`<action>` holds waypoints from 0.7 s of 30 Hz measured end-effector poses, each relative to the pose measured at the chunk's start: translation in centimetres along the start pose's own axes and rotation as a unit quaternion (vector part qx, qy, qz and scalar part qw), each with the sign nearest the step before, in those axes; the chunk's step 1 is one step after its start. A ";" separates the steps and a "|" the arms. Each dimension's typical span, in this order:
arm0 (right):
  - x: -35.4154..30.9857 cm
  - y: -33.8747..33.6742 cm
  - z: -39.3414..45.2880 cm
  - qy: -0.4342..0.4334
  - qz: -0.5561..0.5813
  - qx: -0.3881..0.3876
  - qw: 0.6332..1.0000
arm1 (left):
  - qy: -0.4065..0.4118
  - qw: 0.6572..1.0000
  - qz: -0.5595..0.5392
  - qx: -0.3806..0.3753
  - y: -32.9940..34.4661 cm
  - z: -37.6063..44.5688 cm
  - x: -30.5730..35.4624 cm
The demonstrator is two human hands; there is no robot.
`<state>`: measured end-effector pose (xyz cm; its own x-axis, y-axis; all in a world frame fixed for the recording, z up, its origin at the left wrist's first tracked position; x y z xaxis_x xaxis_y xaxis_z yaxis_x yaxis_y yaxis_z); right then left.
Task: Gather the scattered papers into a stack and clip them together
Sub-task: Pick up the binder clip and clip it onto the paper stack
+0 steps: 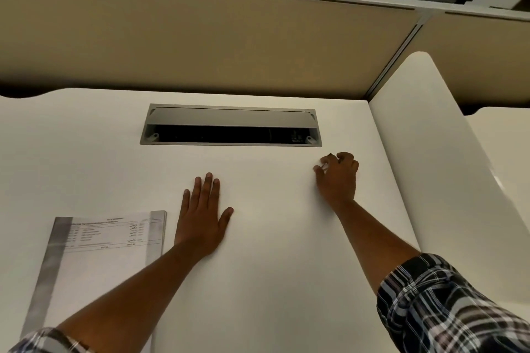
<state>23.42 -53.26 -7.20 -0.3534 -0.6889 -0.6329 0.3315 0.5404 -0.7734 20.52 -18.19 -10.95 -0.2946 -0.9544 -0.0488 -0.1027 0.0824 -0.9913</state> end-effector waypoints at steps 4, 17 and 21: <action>-0.4 0.4 -1.3 0.039 0.031 -0.024 0.998 | 0.007 1.000 0.006 -0.013 0.0 0.3 -0.3; -5.3 3.0 -13.4 0.146 0.280 -0.179 0.932 | 0.069 0.985 -0.060 -0.145 -1.7 -5.5 0.8; -8.3 3.3 -19.5 0.192 0.398 -0.229 0.867 | 0.072 0.972 -0.207 -0.089 -3.3 -9.7 1.8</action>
<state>10.36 -36.34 -5.28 -0.4667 0.1555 -0.8706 0.2542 0.9665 0.0364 11.06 -17.42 -6.59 -0.3222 -0.8670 0.3801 -0.3993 -0.2396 -0.8850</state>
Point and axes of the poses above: each hand's wrist, its own z-axis towards the middle knuckle, its own y-axis out of the palm, x = y × z, the point moved 6 cm from there along z, towards the middle knuckle, and after that the axes turned 15 degrees about z, right-handed, at the moved point
